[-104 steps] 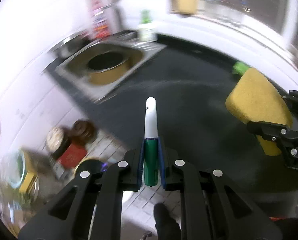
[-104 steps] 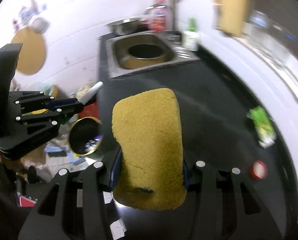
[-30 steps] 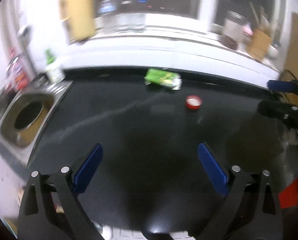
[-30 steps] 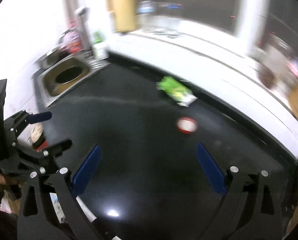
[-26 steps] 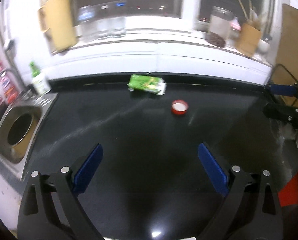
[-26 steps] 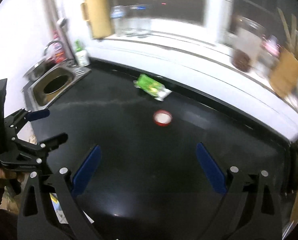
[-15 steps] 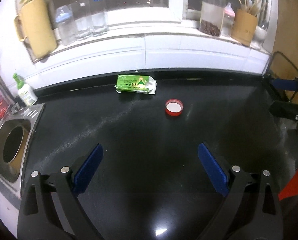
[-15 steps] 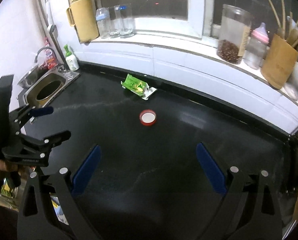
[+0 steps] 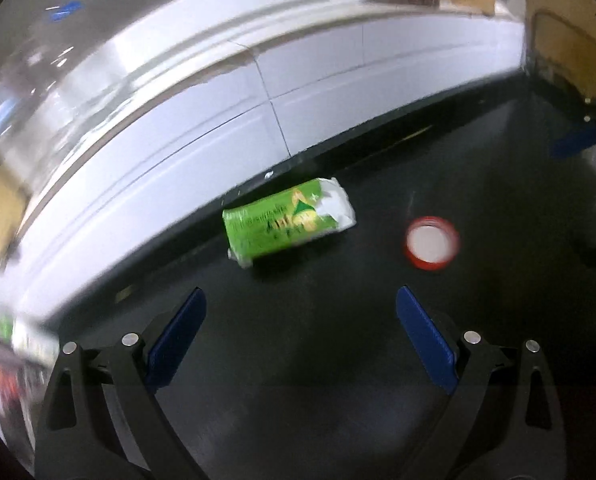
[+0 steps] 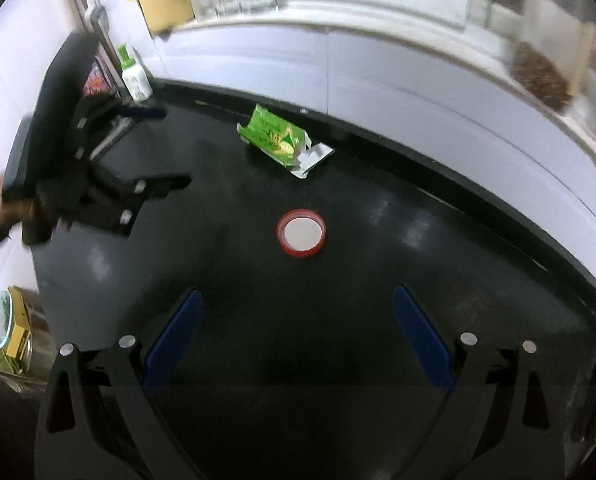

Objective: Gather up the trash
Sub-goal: 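Grasp the green box with the left tool while the right tool grasps the red lid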

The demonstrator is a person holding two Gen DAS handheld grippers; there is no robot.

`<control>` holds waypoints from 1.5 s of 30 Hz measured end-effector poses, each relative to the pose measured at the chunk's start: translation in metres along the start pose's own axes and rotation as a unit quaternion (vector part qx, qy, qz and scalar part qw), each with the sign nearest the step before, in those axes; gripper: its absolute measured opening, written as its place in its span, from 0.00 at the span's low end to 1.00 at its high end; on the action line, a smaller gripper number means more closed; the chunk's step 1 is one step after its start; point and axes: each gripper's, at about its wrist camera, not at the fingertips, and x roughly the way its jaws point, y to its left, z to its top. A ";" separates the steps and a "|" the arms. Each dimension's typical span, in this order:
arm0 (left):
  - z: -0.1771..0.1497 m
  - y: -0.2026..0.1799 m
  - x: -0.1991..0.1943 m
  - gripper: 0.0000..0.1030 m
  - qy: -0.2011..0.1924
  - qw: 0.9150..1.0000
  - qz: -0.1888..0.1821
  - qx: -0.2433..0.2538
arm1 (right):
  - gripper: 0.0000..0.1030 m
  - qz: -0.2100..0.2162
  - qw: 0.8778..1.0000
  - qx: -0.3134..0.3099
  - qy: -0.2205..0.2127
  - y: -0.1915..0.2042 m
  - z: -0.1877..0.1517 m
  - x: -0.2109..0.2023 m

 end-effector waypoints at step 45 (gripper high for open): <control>-0.002 0.002 0.020 0.35 0.027 0.994 -0.097 -0.032 | 0.47 0.018 0.999 -0.041 0.004 -0.008 0.021 0.045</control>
